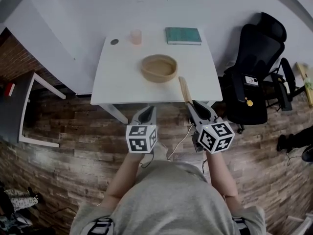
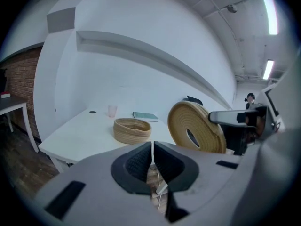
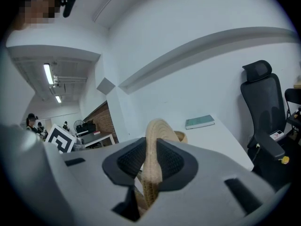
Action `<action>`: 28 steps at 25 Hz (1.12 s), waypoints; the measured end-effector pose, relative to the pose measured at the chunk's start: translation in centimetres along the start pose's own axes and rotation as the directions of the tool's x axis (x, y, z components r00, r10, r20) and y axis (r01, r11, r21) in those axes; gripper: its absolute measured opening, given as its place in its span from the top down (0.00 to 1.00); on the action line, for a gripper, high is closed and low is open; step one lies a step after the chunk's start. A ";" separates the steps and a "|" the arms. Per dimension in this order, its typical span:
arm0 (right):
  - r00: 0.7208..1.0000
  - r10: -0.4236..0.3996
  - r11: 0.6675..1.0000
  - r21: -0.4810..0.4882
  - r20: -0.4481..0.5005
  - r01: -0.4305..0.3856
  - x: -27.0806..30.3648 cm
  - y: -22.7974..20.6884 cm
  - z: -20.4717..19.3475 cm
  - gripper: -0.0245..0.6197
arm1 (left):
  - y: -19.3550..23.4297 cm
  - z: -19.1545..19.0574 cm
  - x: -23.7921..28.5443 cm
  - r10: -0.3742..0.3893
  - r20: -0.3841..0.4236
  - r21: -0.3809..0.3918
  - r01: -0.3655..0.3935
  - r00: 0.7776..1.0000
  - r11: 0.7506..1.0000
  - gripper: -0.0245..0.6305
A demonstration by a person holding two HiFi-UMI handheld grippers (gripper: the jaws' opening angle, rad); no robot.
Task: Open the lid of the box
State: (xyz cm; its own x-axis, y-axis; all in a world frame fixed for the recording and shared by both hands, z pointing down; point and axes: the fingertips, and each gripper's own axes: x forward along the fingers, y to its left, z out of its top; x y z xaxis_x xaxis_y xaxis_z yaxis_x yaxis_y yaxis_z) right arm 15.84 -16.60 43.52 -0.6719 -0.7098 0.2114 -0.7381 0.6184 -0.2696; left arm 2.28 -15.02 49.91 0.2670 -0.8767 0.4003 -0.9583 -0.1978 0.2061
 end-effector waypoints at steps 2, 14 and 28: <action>1.000 0.003 1.000 0.003 0.004 -0.003 -1.2 0.5 -0.5 0.85 | -0.8 -0.4 -1.0 -0.011 0.003 0.001 0.011 1.000 1.000 0.94; 1.000 0.019 1.000 0.004 0.013 -0.019 -5.9 3.5 -2.5 0.85 | -3.9 -2.2 -5.9 -0.051 0.023 -0.011 0.051 0.998 0.999 0.94; 1.000 0.023 1.000 0.019 0.016 -0.023 -7.7 4.2 -3.5 0.85 | -4.7 -2.3 -8.2 -0.067 0.032 -0.020 0.067 0.997 0.998 0.94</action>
State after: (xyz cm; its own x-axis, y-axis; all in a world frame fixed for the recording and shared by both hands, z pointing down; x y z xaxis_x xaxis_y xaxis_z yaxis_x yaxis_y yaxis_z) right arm 17.71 -7.35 44.05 -0.6876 -0.7008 0.1900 -0.7210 0.6283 -0.2923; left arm 4.85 -5.90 47.74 0.3268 -0.8752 0.3567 -0.9360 -0.2477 0.2500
